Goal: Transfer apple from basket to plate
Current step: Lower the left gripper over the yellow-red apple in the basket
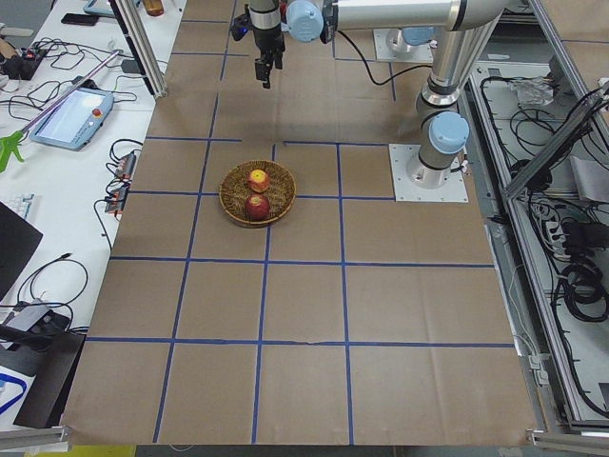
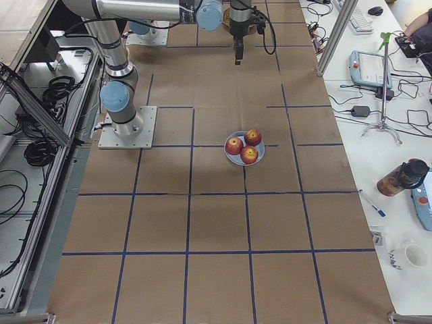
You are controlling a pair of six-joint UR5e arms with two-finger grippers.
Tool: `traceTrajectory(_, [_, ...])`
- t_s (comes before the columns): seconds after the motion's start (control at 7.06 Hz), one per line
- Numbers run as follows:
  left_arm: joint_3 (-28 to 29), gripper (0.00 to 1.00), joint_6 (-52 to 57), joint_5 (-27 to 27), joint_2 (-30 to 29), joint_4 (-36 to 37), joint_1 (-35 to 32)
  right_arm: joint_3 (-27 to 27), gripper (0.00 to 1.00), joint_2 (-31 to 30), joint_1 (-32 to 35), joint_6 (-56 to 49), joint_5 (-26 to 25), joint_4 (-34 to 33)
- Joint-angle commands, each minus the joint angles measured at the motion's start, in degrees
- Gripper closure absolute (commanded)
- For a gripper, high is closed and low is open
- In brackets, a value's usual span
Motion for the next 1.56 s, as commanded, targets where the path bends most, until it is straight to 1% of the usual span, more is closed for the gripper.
traceTrajectory(0.0, [-5.59,0.02,8.45,0.25,-5.13,12.42,6.40,0.00,0.00,0.00,0.00,-0.07,-0.05,0.00])
traceTrajectory(0.14, [-8.58,0.01,9.00,0.16,-5.67,15.08,9.64,0.00,0.00,0.00,0.00,-0.07,-0.05,0.00])
traceTrajectory(0.28, [-10.53,0.01,9.35,0.25,-5.68,15.28,10.98,0.00,0.00,0.00,0.00,-0.15,-0.05,0.00])
traceTrajectory(0.57, [-11.16,0.01,11.37,0.16,-6.90,15.99,11.26,0.00,0.00,0.00,0.00,-0.15,-0.05,0.00])
traceTrajectory(0.71, [-11.08,0.01,12.94,0.16,-9.87,22.43,11.26,0.00,0.00,0.00,0.00,-0.15,-0.05,0.00])
traceTrajectory(0.85, [-11.07,0.01,19.40,1.03,-13.46,28.41,11.35,0.00,0.00,0.00,0.00,-0.15,-0.05,0.00])
traceTrajectory(0.99, [-11.07,0.01,19.64,2.09,-14.19,28.64,11.70,0.00,0.00,0.00,0.00,-0.07,0.04,0.00])
traceTrajectory(1.28, [-11.34,0.03,19.73,1.48,-15.43,28.30,13.45,0.00,0.00,0.00,0.00,-0.15,-0.05,0.00])
traceTrajectory(1.42, [-12.90,0.03,19.64,1.39,-15.43,28.12,13.46,0.00,0.00,0.00,0.00,-0.15,0.04,0.00])
